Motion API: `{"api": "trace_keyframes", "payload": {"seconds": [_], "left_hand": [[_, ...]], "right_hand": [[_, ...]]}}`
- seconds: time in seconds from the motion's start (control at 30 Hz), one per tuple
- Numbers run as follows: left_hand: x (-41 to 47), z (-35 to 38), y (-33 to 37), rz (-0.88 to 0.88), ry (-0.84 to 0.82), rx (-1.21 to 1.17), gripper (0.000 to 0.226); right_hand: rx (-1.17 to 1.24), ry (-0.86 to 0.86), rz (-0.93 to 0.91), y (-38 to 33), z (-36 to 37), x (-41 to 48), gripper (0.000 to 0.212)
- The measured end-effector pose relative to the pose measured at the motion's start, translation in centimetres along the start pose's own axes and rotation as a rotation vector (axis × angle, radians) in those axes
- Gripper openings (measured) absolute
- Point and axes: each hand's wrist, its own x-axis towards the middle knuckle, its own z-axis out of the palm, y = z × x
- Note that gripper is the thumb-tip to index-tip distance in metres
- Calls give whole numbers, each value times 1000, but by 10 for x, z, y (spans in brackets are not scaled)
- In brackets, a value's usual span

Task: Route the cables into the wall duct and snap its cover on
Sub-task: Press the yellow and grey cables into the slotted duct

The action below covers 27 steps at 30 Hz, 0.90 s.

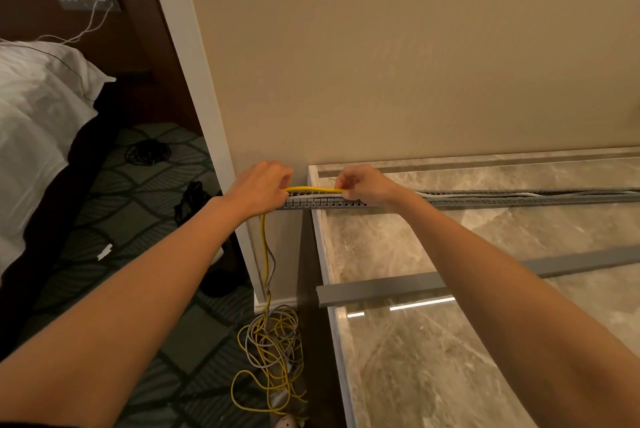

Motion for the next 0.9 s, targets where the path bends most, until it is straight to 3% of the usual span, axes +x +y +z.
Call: {"api": "trace_keyframes", "payload": {"seconds": [0.17,0.3,0.57,0.9], "left_hand": [[3,-2,13,-62,-24,43,11],[10,7,32,28,-26,0,17],[17,20,52,47,20,-103,12],[8,22,61,158,4,210,24]], "right_hand": [[54,78,85,8,-6,1,19],[130,122,163,9,-3,6,23],[106,112,135,10,-1,8,19],[150,143,23,25,-9,-5,18]]}}
